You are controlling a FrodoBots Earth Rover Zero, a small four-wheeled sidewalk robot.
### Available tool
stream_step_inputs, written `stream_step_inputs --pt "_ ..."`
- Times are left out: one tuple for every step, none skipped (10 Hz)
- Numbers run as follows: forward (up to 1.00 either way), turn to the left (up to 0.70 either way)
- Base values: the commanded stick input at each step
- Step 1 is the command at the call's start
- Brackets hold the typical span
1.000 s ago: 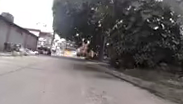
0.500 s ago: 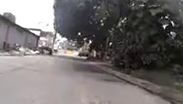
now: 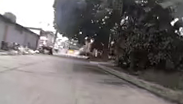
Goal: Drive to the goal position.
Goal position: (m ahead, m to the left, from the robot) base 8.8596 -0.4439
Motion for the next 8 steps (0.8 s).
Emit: stream_step_inputs --pt "0.7 0.0" --pt "0.7 0.0" --pt "0.7 0.0" --pt "0.7 0.0" --pt "0.7 0.0" --pt "0.7 0.0" --pt "0.7 0.0" --pt "0.7 0.0"
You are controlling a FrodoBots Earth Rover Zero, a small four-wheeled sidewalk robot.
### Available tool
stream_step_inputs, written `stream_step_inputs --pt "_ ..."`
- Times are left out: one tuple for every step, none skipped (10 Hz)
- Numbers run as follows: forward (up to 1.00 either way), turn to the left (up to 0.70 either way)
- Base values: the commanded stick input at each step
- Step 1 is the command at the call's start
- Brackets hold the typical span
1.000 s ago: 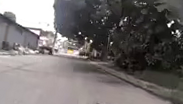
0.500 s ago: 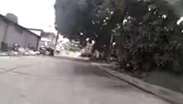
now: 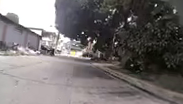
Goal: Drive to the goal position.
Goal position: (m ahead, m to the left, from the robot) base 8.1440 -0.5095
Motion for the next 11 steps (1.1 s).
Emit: stream_step_inputs --pt "0.7 -0.02" --pt "0.7 -0.16" --pt "0.7 -0.23" --pt "0.7 -0.3" --pt "0.7 -0.34" --pt "0.7 -0.34" --pt "0.7 -0.34" --pt "0.7 -0.33" --pt "0.7 -0.31" --pt "0.7 -0.24" --pt "0.7 -0.07"
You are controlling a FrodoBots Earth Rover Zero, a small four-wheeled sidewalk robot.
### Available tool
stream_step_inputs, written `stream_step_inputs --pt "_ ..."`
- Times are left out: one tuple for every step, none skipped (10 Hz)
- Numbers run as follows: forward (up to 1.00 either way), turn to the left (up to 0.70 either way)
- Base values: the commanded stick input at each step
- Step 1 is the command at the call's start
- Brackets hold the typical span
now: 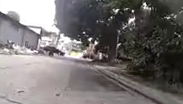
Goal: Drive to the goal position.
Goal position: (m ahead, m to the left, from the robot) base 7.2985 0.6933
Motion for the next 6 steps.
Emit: stream_step_inputs --pt "0.7 0.0" --pt "0.7 0.0" --pt "0.7 0.0" --pt "0.7 0.0" --pt "0.7 0.0" --pt "0.7 0.0"
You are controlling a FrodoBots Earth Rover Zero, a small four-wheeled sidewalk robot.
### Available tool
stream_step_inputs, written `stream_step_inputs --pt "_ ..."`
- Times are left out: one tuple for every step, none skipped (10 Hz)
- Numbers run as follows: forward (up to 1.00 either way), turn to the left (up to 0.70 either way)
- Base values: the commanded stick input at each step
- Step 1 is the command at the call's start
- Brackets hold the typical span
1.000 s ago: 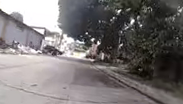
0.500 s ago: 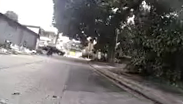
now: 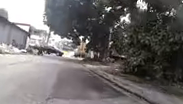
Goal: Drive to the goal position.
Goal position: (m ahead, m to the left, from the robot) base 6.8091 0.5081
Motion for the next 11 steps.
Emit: stream_step_inputs --pt "0.7 0.0" --pt "0.7 0.0" --pt "0.7 0.03" --pt "0.7 0.16" --pt "0.7 0.31" --pt "0.7 0.25" --pt "0.7 0.11" --pt "0.7 0.0" --pt "0.7 0.0" --pt "0.7 0.0" --pt "0.7 0.0"
